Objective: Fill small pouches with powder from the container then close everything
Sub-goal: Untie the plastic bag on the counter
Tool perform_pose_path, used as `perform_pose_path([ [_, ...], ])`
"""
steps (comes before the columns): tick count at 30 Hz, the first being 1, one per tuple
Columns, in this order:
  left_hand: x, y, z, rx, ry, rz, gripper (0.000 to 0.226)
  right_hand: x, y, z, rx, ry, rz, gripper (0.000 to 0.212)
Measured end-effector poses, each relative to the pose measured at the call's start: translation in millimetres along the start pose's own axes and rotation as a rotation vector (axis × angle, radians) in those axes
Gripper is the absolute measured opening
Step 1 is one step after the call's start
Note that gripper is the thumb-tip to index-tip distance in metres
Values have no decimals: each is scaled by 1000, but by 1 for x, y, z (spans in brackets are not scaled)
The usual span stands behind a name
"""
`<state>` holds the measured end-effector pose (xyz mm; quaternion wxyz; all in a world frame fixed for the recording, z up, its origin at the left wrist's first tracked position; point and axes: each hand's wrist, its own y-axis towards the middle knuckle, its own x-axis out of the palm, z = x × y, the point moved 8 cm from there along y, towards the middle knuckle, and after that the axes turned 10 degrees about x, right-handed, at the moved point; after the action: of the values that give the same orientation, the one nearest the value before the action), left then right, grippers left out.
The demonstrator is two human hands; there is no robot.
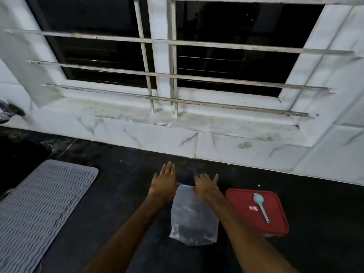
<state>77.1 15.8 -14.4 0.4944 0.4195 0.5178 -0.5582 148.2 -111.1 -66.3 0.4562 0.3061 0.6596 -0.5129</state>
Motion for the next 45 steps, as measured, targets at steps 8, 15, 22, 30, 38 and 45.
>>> perform_pose_path([
  [8, 59, 12, 25, 44, -147, -107, 33, 23, 13, -1, -14, -61, -47, 26],
  [15, 90, 27, 11, -427, -761, -44, 59, 28, 3, 0, -111, 109, -190, 28],
  [22, 91, 32, -4, -588, -1061, 155, 26, 7, 4, 5, -201, 435, -76, 22],
  [30, 20, 16, -8, -459, -1516, 612, 17, -63, -12, -4, -121, 505, 250, 21],
  [38, -10, -1, 0, -361, -1511, 597, 33, -88, -59, -27, -295, 566, 233, 40],
  [45, -37, -16, 15, -78, -1214, 488, 22, -86, -40, 13, -144, 812, 199, 37],
])
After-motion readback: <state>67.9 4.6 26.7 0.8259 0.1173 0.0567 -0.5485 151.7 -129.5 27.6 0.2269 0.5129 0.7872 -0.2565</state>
